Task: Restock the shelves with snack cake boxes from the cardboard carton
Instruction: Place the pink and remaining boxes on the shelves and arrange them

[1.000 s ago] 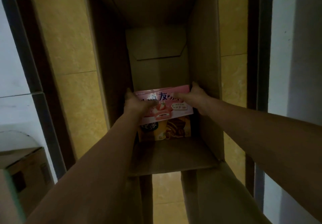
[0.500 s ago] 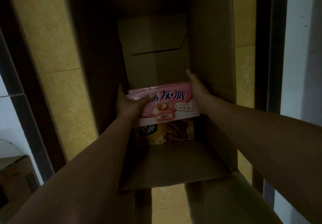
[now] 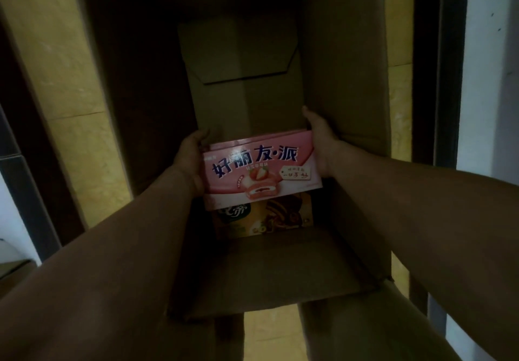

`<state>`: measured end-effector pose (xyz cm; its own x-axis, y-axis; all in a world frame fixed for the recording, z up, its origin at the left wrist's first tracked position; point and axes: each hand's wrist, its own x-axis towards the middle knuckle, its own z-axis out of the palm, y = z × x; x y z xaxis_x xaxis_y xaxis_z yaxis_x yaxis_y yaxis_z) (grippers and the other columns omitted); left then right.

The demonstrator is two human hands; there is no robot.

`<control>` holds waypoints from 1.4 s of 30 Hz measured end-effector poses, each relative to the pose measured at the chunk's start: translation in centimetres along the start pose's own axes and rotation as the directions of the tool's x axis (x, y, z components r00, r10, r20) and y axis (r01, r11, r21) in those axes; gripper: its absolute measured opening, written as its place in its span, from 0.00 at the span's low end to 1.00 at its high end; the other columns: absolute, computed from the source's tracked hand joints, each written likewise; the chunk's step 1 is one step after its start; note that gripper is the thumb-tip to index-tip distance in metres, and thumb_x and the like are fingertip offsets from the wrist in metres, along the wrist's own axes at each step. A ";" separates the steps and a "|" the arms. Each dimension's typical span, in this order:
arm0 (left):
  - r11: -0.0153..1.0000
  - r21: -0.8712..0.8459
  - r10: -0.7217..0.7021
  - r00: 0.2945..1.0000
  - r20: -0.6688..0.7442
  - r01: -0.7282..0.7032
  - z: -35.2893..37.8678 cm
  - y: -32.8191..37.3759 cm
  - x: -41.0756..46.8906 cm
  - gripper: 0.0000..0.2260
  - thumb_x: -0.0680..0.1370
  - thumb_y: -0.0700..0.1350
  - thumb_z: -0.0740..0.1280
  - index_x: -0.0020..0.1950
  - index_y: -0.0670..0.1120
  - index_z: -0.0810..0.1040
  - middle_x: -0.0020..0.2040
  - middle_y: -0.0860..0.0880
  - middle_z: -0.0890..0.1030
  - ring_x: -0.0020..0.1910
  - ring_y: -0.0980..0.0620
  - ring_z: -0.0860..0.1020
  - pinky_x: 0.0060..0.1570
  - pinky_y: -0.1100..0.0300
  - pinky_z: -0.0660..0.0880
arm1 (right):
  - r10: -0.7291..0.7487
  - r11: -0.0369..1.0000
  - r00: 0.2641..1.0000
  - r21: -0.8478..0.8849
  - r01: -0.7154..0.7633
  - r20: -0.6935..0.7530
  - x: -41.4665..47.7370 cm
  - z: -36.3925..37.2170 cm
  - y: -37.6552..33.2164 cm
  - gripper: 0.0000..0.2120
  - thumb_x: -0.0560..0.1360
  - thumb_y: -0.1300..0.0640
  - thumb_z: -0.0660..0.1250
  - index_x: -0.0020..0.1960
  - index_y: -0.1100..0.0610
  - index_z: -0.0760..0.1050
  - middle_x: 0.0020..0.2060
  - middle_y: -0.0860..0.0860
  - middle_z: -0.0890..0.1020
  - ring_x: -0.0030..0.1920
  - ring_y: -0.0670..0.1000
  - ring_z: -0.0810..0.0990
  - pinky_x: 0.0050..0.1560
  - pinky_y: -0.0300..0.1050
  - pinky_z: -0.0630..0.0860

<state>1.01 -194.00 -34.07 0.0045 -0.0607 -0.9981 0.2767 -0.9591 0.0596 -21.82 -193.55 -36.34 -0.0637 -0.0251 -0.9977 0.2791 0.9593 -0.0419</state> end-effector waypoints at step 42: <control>0.883 0.120 0.385 0.846 0.368 -0.454 5.4 15.5 -42.2 0.13 0.78 0.50 0.67 0.56 0.42 0.83 0.44 0.40 0.87 0.37 0.42 0.85 0.40 0.50 0.83 | -0.474 0.866 0.881 0.180 0.467 -0.003 -45.8 -1.4 -11.5 0.24 0.78 0.34 0.62 0.45 0.55 0.80 0.40 0.59 0.86 0.39 0.59 0.85 0.46 0.51 0.82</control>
<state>-0.05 -207.78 9.04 -0.2436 -0.5222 -0.8173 0.1273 -0.8526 0.5068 -23.44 -203.02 9.89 -0.1910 -0.4760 -0.8585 0.3845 0.7684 -0.5116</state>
